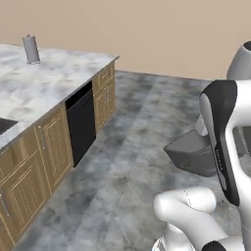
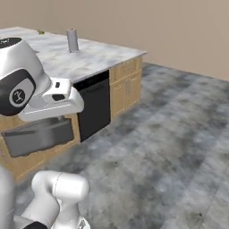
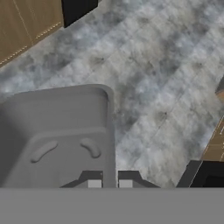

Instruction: Retrieve the tupperware and aluminum foil from the cabinet and place them on the dining counter near the plate with broccoli and cucumber to prepare for storing leftovers.

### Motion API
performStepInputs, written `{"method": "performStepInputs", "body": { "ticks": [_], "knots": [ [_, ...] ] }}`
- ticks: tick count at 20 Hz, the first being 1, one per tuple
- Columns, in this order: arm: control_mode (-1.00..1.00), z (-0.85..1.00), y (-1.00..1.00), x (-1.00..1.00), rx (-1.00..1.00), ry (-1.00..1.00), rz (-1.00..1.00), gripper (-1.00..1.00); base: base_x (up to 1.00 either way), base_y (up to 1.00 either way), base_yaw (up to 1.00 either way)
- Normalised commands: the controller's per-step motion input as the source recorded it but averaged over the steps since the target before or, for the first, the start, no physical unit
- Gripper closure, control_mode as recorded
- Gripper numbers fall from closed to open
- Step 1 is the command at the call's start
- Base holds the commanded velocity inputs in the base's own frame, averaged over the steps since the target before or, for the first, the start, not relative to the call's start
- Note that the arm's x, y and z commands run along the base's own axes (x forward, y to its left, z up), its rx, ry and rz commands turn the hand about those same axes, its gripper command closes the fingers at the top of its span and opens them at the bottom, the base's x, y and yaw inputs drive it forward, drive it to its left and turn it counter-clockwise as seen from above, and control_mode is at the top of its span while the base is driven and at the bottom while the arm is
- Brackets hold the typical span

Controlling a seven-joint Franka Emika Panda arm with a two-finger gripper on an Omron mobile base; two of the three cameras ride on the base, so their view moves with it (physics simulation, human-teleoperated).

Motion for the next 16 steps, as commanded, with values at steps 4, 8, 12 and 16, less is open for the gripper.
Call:
{"method": "performStepInputs", "body": {
  "ticks": [4,8,12,16],
  "knots": [
    [1.00,0.00,0.00,0.00,0.00,0.00,0.00,1.00,0.90,0.00,-0.48],
    [1.00,0.00,0.00,0.00,0.00,0.00,0.00,1.00,0.88,0.04,-0.51],
    [1.00,0.00,0.00,0.00,0.00,0.00,0.00,1.00,0.99,0.15,-0.42],
    [1.00,0.00,0.00,0.00,0.00,0.00,0.00,1.00,1.00,0.33,-0.14]
  ]
}}
